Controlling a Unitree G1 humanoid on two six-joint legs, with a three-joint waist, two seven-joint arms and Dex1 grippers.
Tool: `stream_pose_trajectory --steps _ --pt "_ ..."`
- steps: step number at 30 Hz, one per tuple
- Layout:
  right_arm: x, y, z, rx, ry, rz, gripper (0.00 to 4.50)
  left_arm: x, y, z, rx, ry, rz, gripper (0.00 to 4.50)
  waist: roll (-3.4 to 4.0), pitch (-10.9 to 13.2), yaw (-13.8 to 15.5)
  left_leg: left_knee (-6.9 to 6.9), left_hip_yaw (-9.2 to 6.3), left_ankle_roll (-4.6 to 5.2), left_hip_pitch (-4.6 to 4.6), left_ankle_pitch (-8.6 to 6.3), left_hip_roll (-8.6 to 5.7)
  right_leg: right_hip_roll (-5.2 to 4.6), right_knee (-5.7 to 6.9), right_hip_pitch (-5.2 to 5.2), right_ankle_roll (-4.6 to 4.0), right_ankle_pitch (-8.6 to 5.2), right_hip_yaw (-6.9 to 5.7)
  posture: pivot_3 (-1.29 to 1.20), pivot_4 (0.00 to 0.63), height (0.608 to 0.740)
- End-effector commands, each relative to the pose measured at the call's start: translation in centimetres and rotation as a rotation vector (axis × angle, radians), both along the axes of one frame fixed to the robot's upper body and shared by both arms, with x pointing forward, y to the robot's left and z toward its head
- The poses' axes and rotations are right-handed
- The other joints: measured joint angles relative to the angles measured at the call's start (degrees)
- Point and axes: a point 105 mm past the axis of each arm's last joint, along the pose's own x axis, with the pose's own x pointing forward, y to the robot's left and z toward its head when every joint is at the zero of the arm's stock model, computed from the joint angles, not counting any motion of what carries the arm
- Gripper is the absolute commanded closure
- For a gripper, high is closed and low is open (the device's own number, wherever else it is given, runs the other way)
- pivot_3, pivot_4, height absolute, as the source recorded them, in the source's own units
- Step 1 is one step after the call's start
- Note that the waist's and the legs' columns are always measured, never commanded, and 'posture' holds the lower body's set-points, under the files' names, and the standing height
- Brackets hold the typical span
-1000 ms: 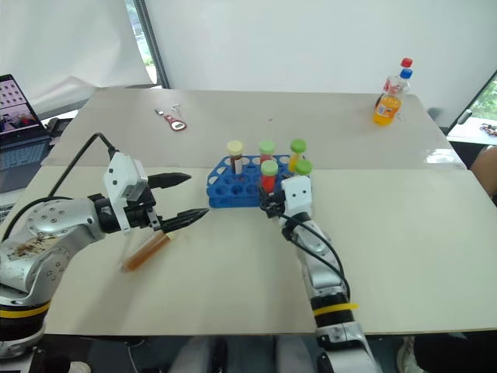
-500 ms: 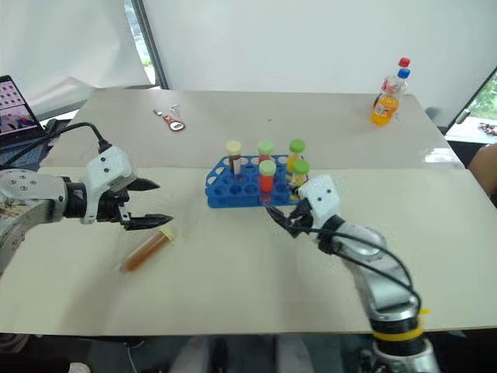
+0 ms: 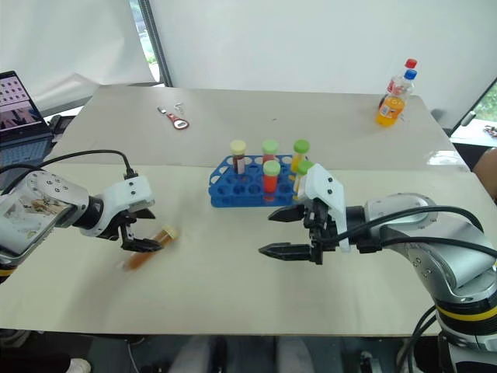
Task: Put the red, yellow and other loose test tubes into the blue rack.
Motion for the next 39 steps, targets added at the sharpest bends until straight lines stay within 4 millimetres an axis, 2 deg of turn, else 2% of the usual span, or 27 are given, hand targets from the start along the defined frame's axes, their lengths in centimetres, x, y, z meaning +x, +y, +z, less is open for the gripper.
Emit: stream_pose_trajectory --steps 1,9,12,17,18,21,24,26,29,32,36,39 --pt "-0.7 0.2 1.7 0.014 -0.098 0.052 0.75 0.7 0.0 -0.1 0.022 -0.032 0.024 0.00 -0.01 0.0 0.3 0.01 0.00 0.00 0.00 0.00 -0.02 -0.02 0.01 0.01 0.01 0.00 0.00 0.00 0.150 0.733" --pt "-1.4 0.3 2.6 0.033 -0.072 0.074 0.75 1.3 -1.3 -2.0 -0.017 0.006 0.062 0.00 -0.04 0.0 0.4 0.08 -0.03 0.00 -0.02 0.00 -0.02 -0.02 0.07 0.00 0.01 0.00 -0.01 0.00 0.150 0.733" --pt "-1.5 0.3 2.9 0.040 -0.060 0.069 0.72 1.1 -1.3 -2.6 -0.007 0.019 0.053 0.88 -0.05 0.0 0.4 0.07 -0.06 0.00 -0.01 0.00 -0.01 -0.01 0.07 0.00 0.01 0.00 -0.01 0.00 0.150 0.733" --pt "-1.5 0.1 3.4 0.048 -0.046 0.056 0.72 0.5 -0.3 -3.4 0.039 0.031 0.015 3.31 -0.05 0.0 0.3 0.06 -0.05 0.00 -0.01 0.00 -0.01 -0.02 0.06 0.00 0.01 0.00 0.00 0.00 0.150 0.733" --pt "-1.5 0.1 3.5 0.048 -0.047 0.054 0.72 0.4 -0.3 -3.4 0.041 0.034 0.005 3.59 -0.04 0.0 0.2 0.07 -0.06 0.00 0.00 0.00 0.00 -0.02 0.07 0.00 0.01 0.00 0.00 0.00 0.150 0.733" --pt "-1.2 -0.1 3.7 0.043 -0.053 0.036 0.72 0.7 -0.6 -2.6 0.008 0.010 -0.047 3.61 -0.05 0.0 0.1 0.07 -0.05 0.00 0.02 0.00 0.01 -0.02 0.08 0.01 0.00 0.00 0.00 0.00 0.150 0.733" --pt "-0.8 -0.7 3.8 0.031 -0.091 -0.008 0.72 2.0 -2.0 0.5 -0.102 -0.084 -0.108 3.61 -0.06 0.0 0.4 0.08 -0.04 0.00 -0.01 0.00 0.00 -0.02 0.08 0.00 0.00 0.00 -0.01 0.00 0.150 0.733" --pt "-0.3 -1.2 4.0 0.045 -0.147 -0.062 0.72 3.0 -3.9 4.1 -0.286 -0.193 -0.189 3.61 -0.11 0.1 1.2 0.17 -0.06 0.00 -0.09 0.00 0.01 -0.03 0.07 0.00 0.00 0.00 -0.08 0.00 0.150 0.733" --pt "-0.4 -1.9 3.9 0.050 -0.206 -0.100 0.72 3.6 -5.0 6.4 -0.406 -0.260 -0.220 3.61 -0.14 0.1 1.4 0.37 -0.11 0.01 -0.32 0.00 -0.01 -0.06 0.07 -0.07 0.04 0.02 -0.14 0.00 0.150 0.733" --pt "-0.8 -2.6 3.0 0.023 -0.227 -0.155 0.72 5.1 -7.4 8.8 -0.598 -0.374 -0.208 3.61 -0.09 0.0 1.6 0.41 -0.17 0.08 -0.34 -0.04 -0.11 -0.14 0.08 -0.03 0.11 0.04 -0.14 0.00 0.150 0.733" --pt "-1.2 -2.8 2.0 0.004 -0.233 -0.237 0.72 6.5 -11.1 9.7 -0.843 -0.446 -0.173 3.61 -0.10 0.1 1.4 0.58 -0.35 0.08 -0.45 -0.04 -0.12 -0.15 0.12 -0.02 0.16 0.06 -0.14 0.00 0.150 0.733" --pt "-1.3 -3.3 1.5 -0.021 -0.242 -0.305 0.72 7.3 -12.6 9.2 -0.908 -0.488 -0.165 3.61 -0.11 0.1 1.2 0.71 -0.61 0.09 -0.49 -0.05 -0.13 -0.13 0.17 -0.01 0.18 0.08 -0.14 0.00 0.150 0.733"
